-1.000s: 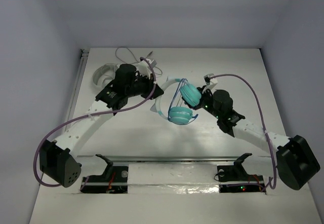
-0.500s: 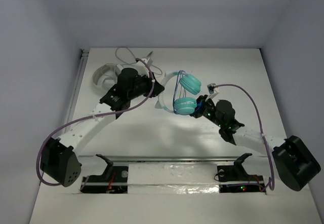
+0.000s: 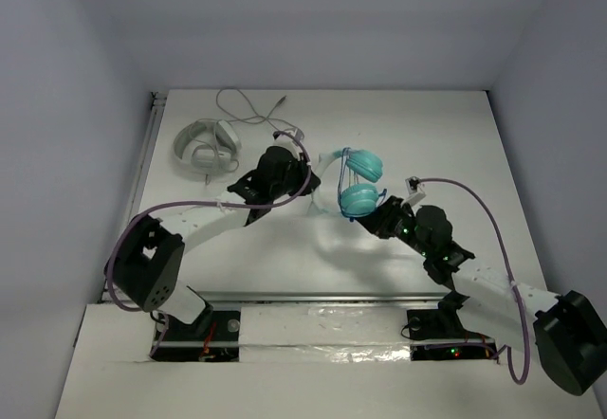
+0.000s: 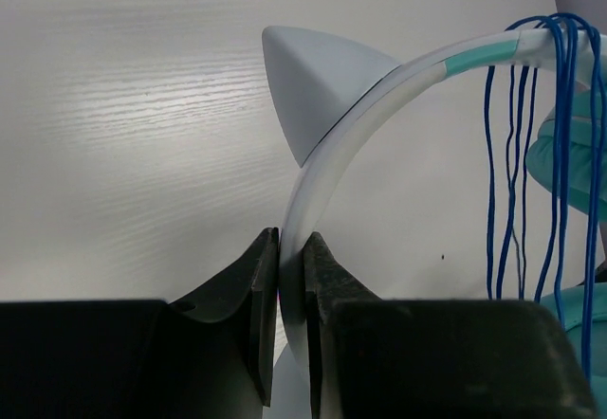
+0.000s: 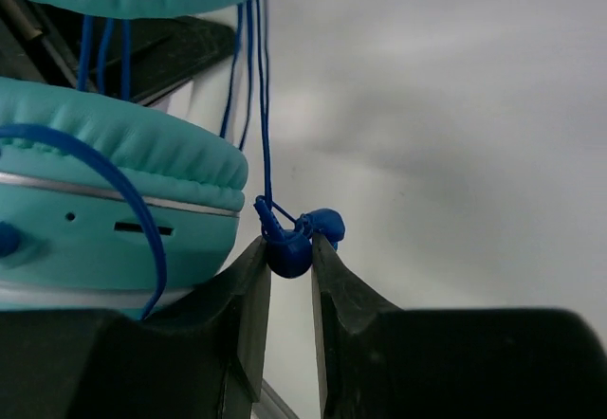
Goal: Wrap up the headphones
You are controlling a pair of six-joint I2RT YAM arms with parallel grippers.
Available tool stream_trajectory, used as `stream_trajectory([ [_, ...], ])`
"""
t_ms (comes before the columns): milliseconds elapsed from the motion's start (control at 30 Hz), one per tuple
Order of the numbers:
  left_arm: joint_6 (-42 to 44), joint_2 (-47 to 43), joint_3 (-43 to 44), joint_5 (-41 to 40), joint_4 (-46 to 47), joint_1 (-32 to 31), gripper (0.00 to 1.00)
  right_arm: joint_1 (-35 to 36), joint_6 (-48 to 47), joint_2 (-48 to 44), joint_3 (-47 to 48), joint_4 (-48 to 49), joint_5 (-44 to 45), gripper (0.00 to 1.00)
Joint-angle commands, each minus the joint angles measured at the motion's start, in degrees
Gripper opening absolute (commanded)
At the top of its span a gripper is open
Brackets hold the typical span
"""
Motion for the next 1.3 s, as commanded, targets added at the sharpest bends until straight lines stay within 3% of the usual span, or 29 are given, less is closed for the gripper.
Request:
stream_trajectory([
  [0, -5.71, 1.22, -0.88, -2.75, 10.6, -1.18, 0.0, -0.12, 2.02, -0.54, -1.08, -4.24, 2.35, 0.24],
  [100, -6.51, 4.3, -0.8, -3.81, 12.01, -1.71, 0.0, -0.12, 2.37, 1.47, 0.5, -8.79, 4.72, 0.26],
  [367, -7.22, 10.98, 0.87, -9.17, 7.89, -1.71, 0.0, -0.12, 2.73, 5.17, 2.96, -13.21, 4.29, 0.42],
  [500, -6.43, 15.37, 4.55, -9.79, 5.17, -1.71, 0.0, -0.12, 2.11, 2.89, 3.31, -17.77, 3.85, 0.46],
  [633, -4.76, 19.41, 8.51, -11.8, 2.18, -1.71, 0.0, -0.12, 1.32, -5.43, 3.84, -22.79, 3.76, 0.45],
  [833, -2.12, 22.23, 13.96, -16.02, -1.86, -1.71, 0.0, -0.12, -0.96, -14.86, 7.18, -30.69, 7.01, 0.34],
  [867, -1.6, 22.67, 14.75, -16.46, -2.66, -1.71, 0.0, -0.12, -1.4, -16.0, 7.97, -31.58, 8.23, 0.2],
  [900, -1.16, 22.93, 15.89, -16.99, -3.27, -1.71, 0.0, -0.12, -1.93, -16.27, 9.89, -33.33, 8.85, 0.12],
  [933, -0.11, 23.11, 16.17, -17.86, -4.24, -1.71, 0.13, -0.12, -3.06, -16.45, 11.04, -34.3, 9.29, 0.07],
  [967, 0.16, 23.11, 16.43, -18.57, -4.85, -1.71, 0.19, -0.12, -3.77, -16.45, 12.18, -34.92, 9.91, 0.0],
  [1000, 0.6, 22.85, 16.34, -19.01, -5.21, -1.71, 0.26, -0.12, -4.47, -16.54, 13.32, -36.23, 11.91, 0.0],
  [1033, 0.95, 21.98, 16.0, -19.8, -5.47, -1.71, 0.4, -0.12, -5.87, -16.71, 15.68, -37.11, 12.89, 0.0],
  [1200, 2.89, 16.09, 12.92, -22.62, -6.96, -1.71, 0.78, -0.12, -10.01, -18.91, 24.13, -42.99, 20.44, 0.0],
  [1233, 3.15, 13.12, 12.48, -24.1, -8.36, -2.23, 0.94, -0.12, -10.89, -20.13, 25.54, -43.88, 21.33, 0.0],
  [1267, 3.42, 11.44, 11.95, -25.07, -9.07, -2.23, 0.99, -0.12, -11.51, -20.84, 28.16, -44.67, 22.99, 0.07],
])
